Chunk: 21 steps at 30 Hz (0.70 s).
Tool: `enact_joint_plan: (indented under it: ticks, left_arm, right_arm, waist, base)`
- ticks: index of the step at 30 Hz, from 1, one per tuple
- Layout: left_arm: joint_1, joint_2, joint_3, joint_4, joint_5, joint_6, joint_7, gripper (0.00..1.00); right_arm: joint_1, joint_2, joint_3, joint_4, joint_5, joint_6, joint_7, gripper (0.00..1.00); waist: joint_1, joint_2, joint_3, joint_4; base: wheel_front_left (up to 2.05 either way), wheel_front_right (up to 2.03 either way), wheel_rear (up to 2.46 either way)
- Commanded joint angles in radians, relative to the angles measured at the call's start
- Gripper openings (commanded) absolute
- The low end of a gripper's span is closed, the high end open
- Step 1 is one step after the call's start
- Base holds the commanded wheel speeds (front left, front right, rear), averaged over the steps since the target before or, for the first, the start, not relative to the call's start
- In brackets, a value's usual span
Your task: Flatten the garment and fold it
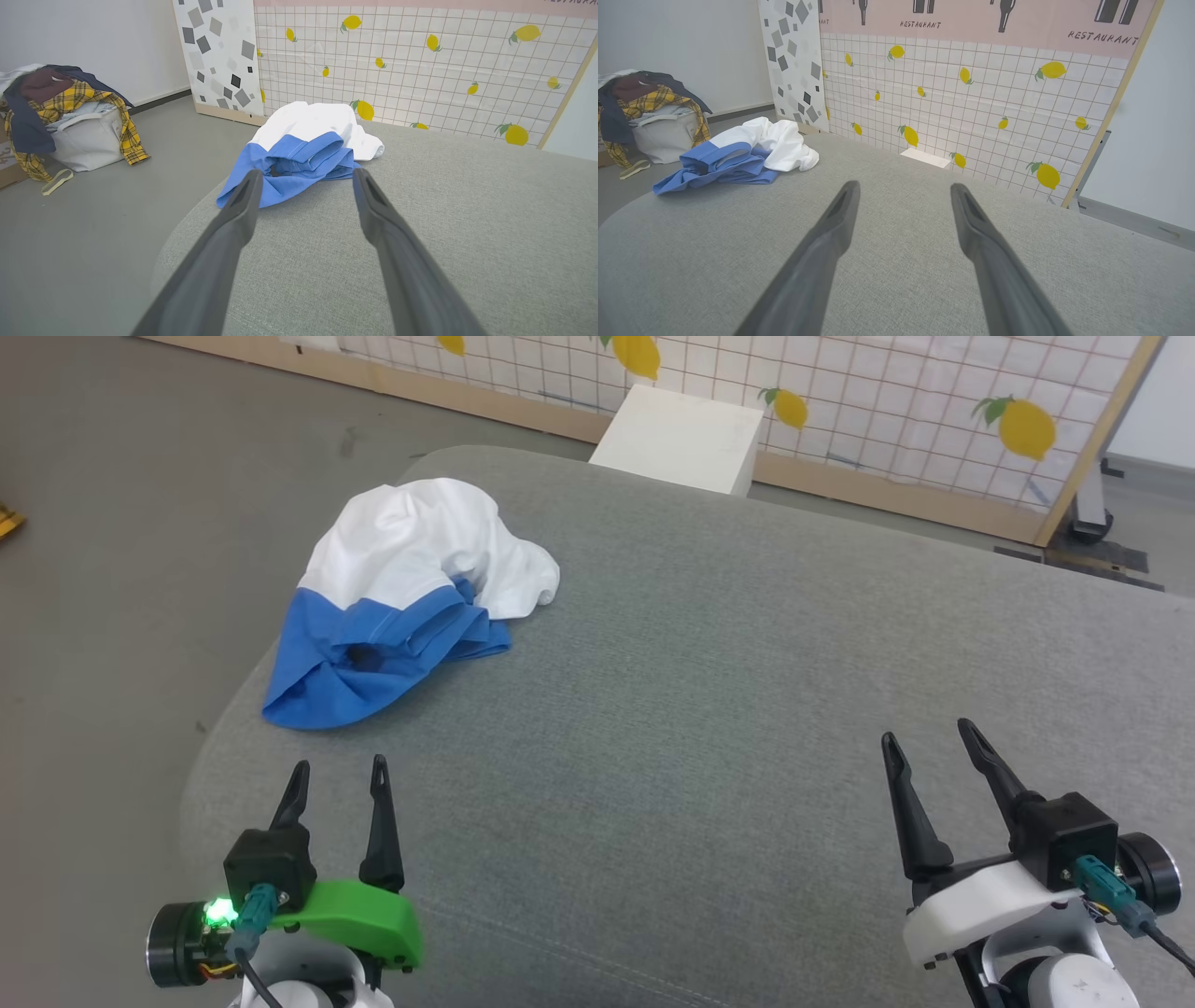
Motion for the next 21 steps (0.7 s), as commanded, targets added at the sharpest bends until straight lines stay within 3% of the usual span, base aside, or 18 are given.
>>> enact_joint_plan:
  ticks: [1, 21]
  left_arm:
    - [0.006, 0.01, -0.002, 0.006, -0.009, 0.009, -0.01, 1.0]
    - [0.021, 0.023, -0.024, 0.005, -0.029, 0.039, -0.044, 1.0]
  right_arm:
    - [-0.002, 0.001, 0.0, 0.001, 0.008, -0.001, -0.012, 1.0]
    - [-0.003, 0.002, 0.0, 0.016, 0.024, -0.001, -0.047, 1.0]
  waist:
    - [0.0, 0.0, 0.0, 0.013]
    - [0.0, 0.0, -0.005, 0.091]
  base:
    - [0.0, 0.0, 0.0]
    - [0.0, 0.0, 0.0]
